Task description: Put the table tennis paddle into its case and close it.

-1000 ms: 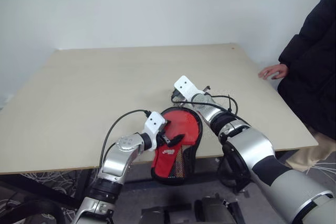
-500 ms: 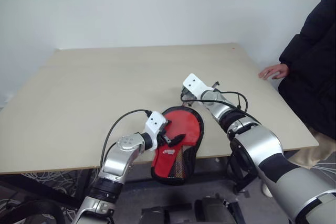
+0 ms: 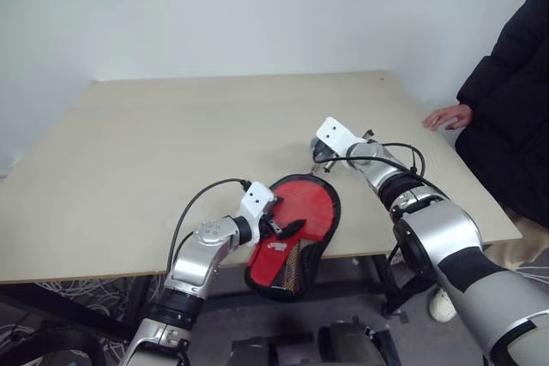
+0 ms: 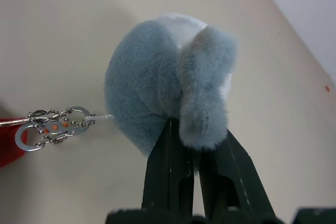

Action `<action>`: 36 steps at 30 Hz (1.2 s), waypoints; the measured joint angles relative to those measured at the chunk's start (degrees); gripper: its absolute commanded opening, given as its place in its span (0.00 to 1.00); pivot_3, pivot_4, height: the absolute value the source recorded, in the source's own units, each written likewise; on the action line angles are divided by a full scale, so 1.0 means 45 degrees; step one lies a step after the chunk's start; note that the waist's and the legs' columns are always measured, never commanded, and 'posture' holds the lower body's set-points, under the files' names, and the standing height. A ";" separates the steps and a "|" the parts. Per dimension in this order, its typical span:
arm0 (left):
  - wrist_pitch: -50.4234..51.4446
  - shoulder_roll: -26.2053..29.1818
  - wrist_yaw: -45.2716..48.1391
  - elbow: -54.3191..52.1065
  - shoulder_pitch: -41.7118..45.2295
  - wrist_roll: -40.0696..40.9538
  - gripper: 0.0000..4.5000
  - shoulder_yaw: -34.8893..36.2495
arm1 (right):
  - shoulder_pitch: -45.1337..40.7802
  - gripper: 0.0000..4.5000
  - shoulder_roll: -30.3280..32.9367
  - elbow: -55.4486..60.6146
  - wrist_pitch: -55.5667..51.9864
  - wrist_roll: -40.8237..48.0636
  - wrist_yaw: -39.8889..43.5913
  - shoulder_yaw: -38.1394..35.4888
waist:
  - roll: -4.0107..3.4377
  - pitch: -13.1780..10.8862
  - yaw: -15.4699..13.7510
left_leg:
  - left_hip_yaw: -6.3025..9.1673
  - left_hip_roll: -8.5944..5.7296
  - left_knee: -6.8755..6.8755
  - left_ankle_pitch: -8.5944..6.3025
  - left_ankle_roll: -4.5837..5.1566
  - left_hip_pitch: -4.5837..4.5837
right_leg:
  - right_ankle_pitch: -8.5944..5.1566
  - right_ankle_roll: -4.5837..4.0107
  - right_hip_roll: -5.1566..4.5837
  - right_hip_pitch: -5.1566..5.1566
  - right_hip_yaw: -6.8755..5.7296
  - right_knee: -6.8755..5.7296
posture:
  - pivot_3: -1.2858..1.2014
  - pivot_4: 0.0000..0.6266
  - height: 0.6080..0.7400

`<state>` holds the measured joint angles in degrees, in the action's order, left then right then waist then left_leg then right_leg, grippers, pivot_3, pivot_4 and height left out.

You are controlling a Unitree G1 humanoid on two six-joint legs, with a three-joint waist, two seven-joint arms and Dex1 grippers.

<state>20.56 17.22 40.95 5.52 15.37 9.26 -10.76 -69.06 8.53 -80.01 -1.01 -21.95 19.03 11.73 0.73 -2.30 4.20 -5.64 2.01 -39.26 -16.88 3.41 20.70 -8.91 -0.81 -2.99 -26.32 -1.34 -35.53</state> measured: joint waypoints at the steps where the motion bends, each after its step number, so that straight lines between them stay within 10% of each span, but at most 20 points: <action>1: -0.0004 0.0000 0.0043 0.0050 0.0033 0.0000 1.00 -0.0002 | 0.0001 0.00 0.0039 0.0000 0.0007 0.0017 0.0180 -0.0061 | 0.0000 0.0000 0.0005 | -0.0001 0.0000 0.0000 0.0000 0.0000 0.0000 | 0.0000 0.0000 0.0001 0.0001 0.0002 0.0000 | 0.52 0.00 1.00; 26: -0.0361 -0.0881 0.1249 0.4622 0.3873 -0.0486 1.00 -0.0667 | 0.0000 0.00 -0.0182 0.0032 -0.0045 0.0376 0.0988 -0.0724 | 0.0001 -0.0001 0.0047 | 0.0005 -0.0051 0.0040 0.0017 0.0030 0.0006 | -0.0003 0.0034 0.0011 -0.0011 0.0075 0.0002 | 0.52 0.00 1.00; 36: -0.0925 -0.1277 0.1333 0.5703 0.4353 -0.0580 0.40 -0.0643 | 0.0000 0.00 -0.0183 0.0033 -0.0088 0.0377 0.0941 -0.0817 | 0.0001 -0.0001 0.0045 | 0.0005 -0.0052 0.0039 0.0017 0.0031 0.0003 | -0.0003 0.0034 0.0012 -0.0007 0.0077 0.0001 | 0.52 0.00 1.00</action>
<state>16.40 11.47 46.95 31.18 34.95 6.65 -13.66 -69.05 7.70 -79.87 -1.40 -20.25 23.27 8.05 0.74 -2.31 4.41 -5.62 1.77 -39.08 -16.80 3.55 20.71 -8.92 -0.66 -2.93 -26.35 -0.99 -35.53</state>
